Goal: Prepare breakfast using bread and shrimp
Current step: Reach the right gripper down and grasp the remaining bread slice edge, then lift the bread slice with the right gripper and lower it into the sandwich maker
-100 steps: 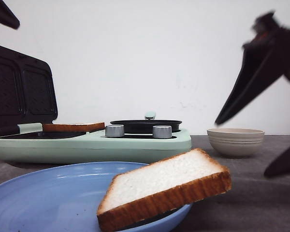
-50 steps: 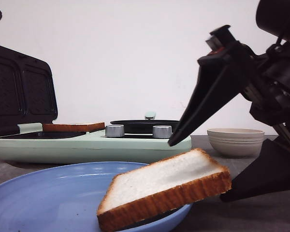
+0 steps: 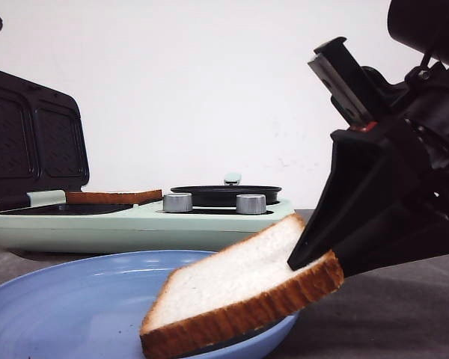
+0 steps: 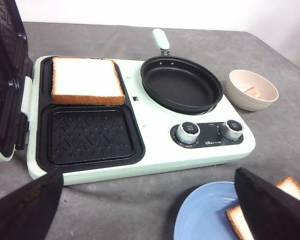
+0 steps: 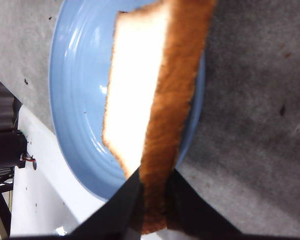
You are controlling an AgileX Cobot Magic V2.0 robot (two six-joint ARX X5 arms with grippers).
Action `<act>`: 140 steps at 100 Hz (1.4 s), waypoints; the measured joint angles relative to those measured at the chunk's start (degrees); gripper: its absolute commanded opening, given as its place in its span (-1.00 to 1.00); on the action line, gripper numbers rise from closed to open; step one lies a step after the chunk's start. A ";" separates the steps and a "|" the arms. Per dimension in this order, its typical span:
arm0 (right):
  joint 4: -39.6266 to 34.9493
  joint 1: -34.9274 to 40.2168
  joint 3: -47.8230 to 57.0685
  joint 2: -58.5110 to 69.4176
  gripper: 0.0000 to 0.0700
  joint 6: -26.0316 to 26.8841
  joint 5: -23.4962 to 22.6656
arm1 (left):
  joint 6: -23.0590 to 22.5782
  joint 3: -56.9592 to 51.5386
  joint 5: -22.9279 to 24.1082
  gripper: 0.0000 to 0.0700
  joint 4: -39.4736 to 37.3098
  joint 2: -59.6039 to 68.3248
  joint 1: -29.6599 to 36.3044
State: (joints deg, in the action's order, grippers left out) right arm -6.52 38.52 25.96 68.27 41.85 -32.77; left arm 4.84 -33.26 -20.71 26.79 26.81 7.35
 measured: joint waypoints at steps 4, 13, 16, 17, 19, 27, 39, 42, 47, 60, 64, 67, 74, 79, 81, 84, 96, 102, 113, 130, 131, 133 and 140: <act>0.02 0.00 0.00 -0.02 -1.00 0.00 -0.04 | 0.00 0.00 0.00 0.88 0.00 0.00 0.00; 0.92 0.00 0.00 -0.87 -1.00 0.02 -0.24 | 0.00 0.00 -0.02 0.88 0.00 0.00 0.00; 1.64 0.00 0.00 -1.53 -1.00 0.02 -0.26 | 0.00 0.00 0.00 0.88 0.00 0.00 0.00; 1.90 0.02 0.00 -1.77 -1.00 0.04 -0.26 | 0.00 0.00 0.00 0.89 0.00 0.00 0.00; 2.45 0.02 0.00 -2.32 -1.00 0.09 -0.26 | 0.00 0.00 0.07 0.89 0.00 0.00 0.00; 4.28 0.00 0.15 -4.44 -1.00 0.74 -0.17 | -0.02 0.00 1.22 0.89 0.02 0.00 0.00; 6.36 0.02 1.79 -5.88 -1.00 2.23 -0.13 | -0.02 0.00 1.36 0.91 0.02 0.00 0.00; 6.49 0.00 2.67 -5.90 -1.00 2.58 -0.13 | -0.02 0.00 1.38 0.91 0.02 0.00 0.00; 6.67 0.00 4.26 -5.90 -1.00 2.86 0.07 | 0.00 0.00 1.51 0.93 0.00 0.00 0.00; 6.88 0.00 8.63 -5.68 -1.00 3.02 2.21 | 0.00 0.00 3.39 0.96 0.02 0.00 0.00; 6.91 0.00 10.10 -5.11 -1.00 2.99 2.69 | -0.02 0.00 4.26 0.96 0.02 0.00 0.00; 6.95 -0.04 11.30 -4.46 -1.00 2.97 2.82 | 0.00 0.00 4.63 0.96 0.02 0.00 -0.02; 7.02 -0.07 14.05 -2.38 -1.00 2.91 2.80 | 0.00 0.00 6.12 0.96 0.02 0.00 -0.50; 7.02 -0.07 16.13 -0.61 -1.00 2.67 2.78 | 0.00 0.00 7.17 0.96 0.02 0.00 -1.16; 6.99 -0.07 17.00 0.20 -1.00 2.54 2.75 | 0.00 0.00 7.56 0.95 0.02 0.00 -1.44; 6.97 -0.07 18.43 1.46 -1.00 2.45 2.64 | 0.00 0.00 8.20 0.95 0.02 0.00 -1.90; 7.02 -0.04 24.39 7.10 -1.00 1.86 1.44 | 0.00 0.00 10.45 0.95 0.02 -0.02 -3.72; 7.02 -0.04 27.41 9.92 -1.00 1.70 1.29 | 0.02 0.00 11.72 0.95 0.02 -0.24 -4.39; 7.02 0.07 32.54 15.10 -1.00 1.42 1.31 | 0.00 0.00 14.99 0.94 0.02 -0.70 -4.96; 7.02 1.33 40.39 23.12 -1.00 1.18 1.27 | 0.04 0.00 20.50 0.94 0.02 -1.07 -5.66; 7.02 1.44 40.85 23.61 -1.00 1.16 1.27 | 0.07 0.00 20.74 0.94 0.02 -1.07 -5.68; 7.02 1.70 41.72 24.57 -1.00 1.07 1.25 | 0.07 0.00 21.18 0.94 0.02 -1.07 -5.75; 7.06 2.60 44.85 27.93 -1.00 1.01 1.33 | 0.13 0.00 22.01 0.94 0.02 -1.07 -5.77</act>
State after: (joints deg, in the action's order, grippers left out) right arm 0.54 41.12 70.81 96.20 42.85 -31.44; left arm 4.97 -33.26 1.30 26.81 25.74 1.58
